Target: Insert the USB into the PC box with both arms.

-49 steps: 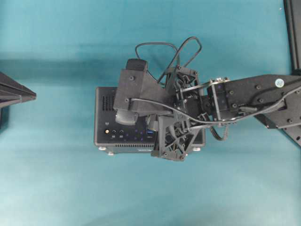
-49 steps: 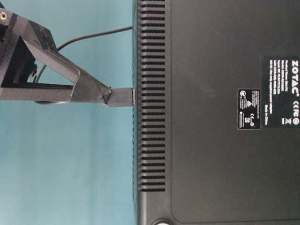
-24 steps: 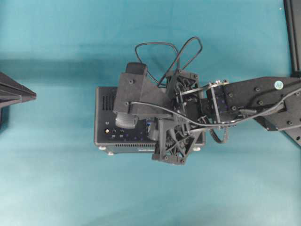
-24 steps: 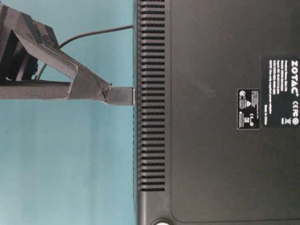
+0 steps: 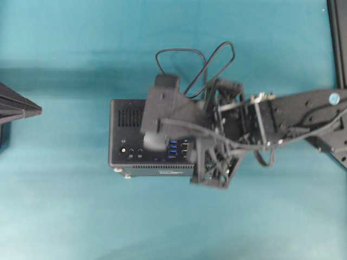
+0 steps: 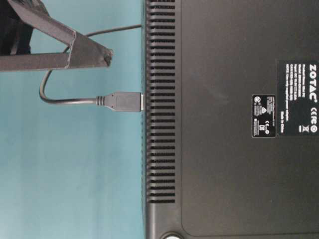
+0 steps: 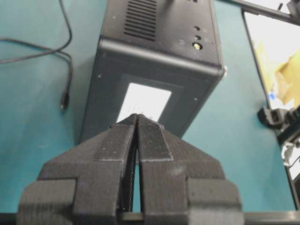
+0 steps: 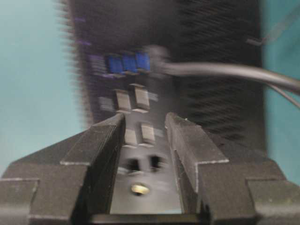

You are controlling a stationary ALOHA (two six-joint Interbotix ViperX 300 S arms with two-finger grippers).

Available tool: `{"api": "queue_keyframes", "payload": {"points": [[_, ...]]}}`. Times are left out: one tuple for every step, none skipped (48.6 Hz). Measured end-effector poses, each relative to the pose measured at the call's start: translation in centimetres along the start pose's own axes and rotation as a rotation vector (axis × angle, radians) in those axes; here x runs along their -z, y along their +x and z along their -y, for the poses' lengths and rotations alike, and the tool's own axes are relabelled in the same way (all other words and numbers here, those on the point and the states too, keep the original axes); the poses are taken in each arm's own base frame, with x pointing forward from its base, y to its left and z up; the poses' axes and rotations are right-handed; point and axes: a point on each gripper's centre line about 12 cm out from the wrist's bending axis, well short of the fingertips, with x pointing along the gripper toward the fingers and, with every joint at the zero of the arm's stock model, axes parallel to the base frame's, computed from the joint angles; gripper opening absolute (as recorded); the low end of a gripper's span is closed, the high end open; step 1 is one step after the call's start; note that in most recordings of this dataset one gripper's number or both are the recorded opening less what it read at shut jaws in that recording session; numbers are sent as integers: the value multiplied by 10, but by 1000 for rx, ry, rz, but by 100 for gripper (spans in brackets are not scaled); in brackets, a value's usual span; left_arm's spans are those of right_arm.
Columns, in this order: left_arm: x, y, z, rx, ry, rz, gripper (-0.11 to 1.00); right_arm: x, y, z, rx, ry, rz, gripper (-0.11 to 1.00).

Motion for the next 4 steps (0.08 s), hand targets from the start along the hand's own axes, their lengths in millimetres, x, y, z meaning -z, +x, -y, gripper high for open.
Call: {"api": "queue_keyframes", "payload": {"points": [[0, 0, 0, 0, 0, 0, 0, 0, -1, 0, -1, 0, 1, 46], [1, 0, 0, -1, 0, -3, 0, 0, -2, 1, 0, -1, 3, 46], [1, 0, 0, 0, 0, -1, 0, 0, -3, 2, 3, 1, 7, 46], [1, 0, -1, -2, 1, -1, 0, 0, -5, 2, 1, 0, 10, 46]]}}
